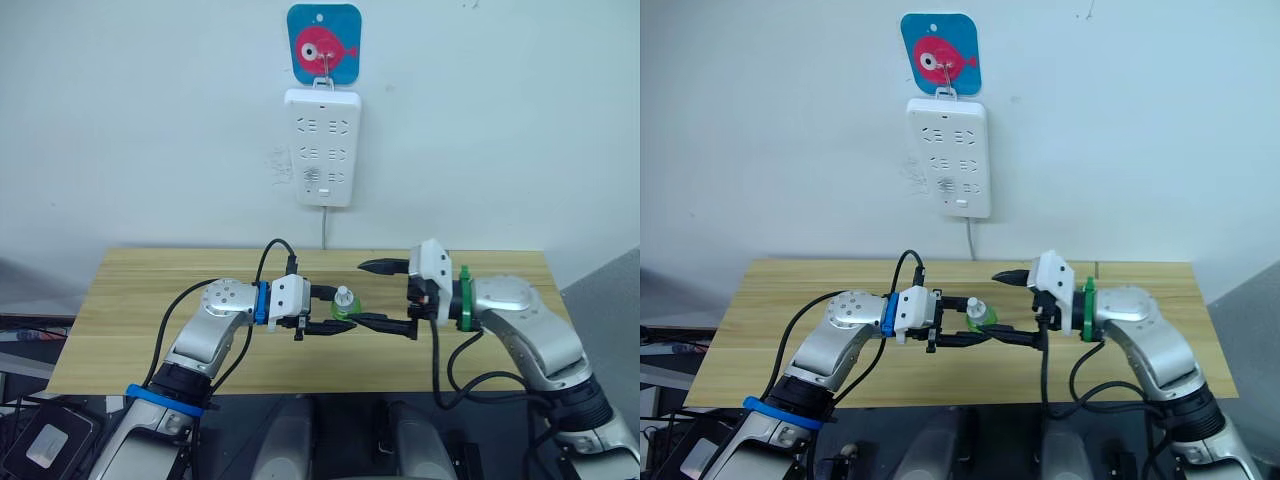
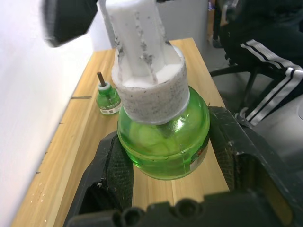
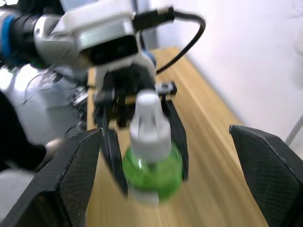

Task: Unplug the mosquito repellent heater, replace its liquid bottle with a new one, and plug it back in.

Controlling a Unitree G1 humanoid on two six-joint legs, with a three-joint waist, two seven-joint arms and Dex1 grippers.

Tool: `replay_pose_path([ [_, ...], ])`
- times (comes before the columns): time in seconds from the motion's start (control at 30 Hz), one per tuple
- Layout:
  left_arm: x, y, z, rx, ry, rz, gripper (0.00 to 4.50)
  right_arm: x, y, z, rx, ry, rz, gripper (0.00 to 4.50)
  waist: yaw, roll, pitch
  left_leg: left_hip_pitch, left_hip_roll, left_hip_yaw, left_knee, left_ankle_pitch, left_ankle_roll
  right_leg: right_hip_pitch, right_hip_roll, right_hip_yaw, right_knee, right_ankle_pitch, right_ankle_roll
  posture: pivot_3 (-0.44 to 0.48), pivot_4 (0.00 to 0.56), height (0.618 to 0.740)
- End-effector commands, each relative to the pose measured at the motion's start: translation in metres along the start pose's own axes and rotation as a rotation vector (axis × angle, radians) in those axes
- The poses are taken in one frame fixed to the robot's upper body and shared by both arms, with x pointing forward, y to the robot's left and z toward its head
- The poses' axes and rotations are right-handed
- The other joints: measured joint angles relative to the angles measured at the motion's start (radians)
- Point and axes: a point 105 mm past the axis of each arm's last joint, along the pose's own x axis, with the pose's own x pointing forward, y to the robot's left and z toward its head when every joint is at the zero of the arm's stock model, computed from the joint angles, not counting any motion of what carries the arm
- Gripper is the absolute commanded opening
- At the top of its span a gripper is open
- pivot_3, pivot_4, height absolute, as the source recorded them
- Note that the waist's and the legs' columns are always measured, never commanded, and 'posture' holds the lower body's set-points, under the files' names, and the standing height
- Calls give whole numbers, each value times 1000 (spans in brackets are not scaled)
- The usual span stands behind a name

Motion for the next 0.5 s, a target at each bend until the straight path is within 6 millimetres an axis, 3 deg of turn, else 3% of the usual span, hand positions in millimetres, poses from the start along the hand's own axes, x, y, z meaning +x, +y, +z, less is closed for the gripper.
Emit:
replay_pose_path([
  [0.03,2,0,9,28,-32,-2,2226,16,-2,7,-31,-31,-61,4465,0,0,0,0,0,0,0,0,0,0,0,0,0,0,0,99,173,740],
  [0.23,2,3,10,21,-25,-7,2226,18,-14,3,-59,-5,-114,4465,-2,0,-1,0,-1,0,0,0,0,0,1,0,0,0,0,94,172,740],
  [0.5,-3,3,8,13,-18,3,2226,-29,-17,4,-48,41,-85,4465,-1,0,-1,0,0,1,1,-2,3,1,2,0,0,0,0,95,170,740],
])
